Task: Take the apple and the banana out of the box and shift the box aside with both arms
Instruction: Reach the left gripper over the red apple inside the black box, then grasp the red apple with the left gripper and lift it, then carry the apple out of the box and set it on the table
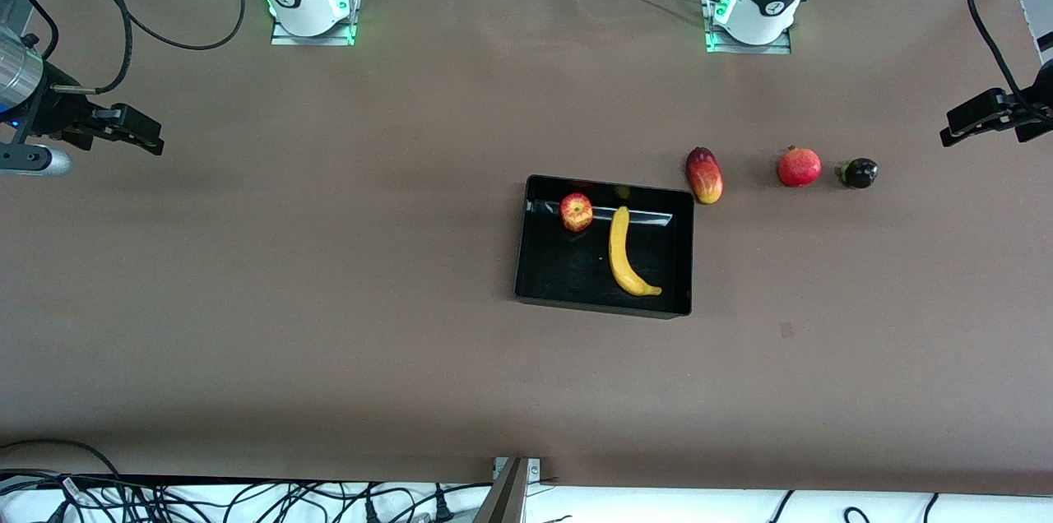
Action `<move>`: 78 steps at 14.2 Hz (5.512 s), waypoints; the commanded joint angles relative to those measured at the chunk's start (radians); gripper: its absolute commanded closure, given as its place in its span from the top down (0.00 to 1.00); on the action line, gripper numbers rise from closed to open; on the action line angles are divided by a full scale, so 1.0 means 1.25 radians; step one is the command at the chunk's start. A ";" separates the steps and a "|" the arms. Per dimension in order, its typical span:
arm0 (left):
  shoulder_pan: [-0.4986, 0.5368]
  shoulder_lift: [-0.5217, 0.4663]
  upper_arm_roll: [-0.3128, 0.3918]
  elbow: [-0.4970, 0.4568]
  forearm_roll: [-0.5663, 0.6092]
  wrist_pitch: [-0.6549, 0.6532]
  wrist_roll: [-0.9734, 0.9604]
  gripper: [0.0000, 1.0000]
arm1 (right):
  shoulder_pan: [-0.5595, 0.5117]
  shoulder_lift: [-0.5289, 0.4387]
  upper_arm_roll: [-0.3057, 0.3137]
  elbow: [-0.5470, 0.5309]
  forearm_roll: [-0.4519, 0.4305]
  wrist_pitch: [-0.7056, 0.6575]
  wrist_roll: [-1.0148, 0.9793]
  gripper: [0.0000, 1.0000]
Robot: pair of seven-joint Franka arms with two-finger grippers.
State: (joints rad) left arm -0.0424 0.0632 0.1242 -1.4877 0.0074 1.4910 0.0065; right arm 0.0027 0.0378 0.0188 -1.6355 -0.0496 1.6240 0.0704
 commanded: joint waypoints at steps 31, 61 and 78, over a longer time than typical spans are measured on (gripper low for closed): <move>-0.375 0.405 -0.134 -0.103 0.042 0.539 -0.722 1.00 | -0.003 0.008 0.000 0.017 0.002 -0.013 -0.008 1.00; -0.422 0.431 -0.179 -0.144 0.016 0.572 -0.760 0.00 | -0.003 0.008 0.000 0.017 0.002 -0.013 -0.008 1.00; 0.006 0.331 -0.146 -0.085 -0.037 0.276 -0.082 0.00 | -0.003 0.008 0.000 0.017 0.002 -0.013 -0.008 1.00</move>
State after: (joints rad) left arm -0.0574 0.4713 -0.0721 -1.5877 -0.0436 1.8281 -0.1808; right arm 0.0025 0.0393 0.0178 -1.6350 -0.0496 1.6232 0.0704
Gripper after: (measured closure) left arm 0.339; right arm 0.000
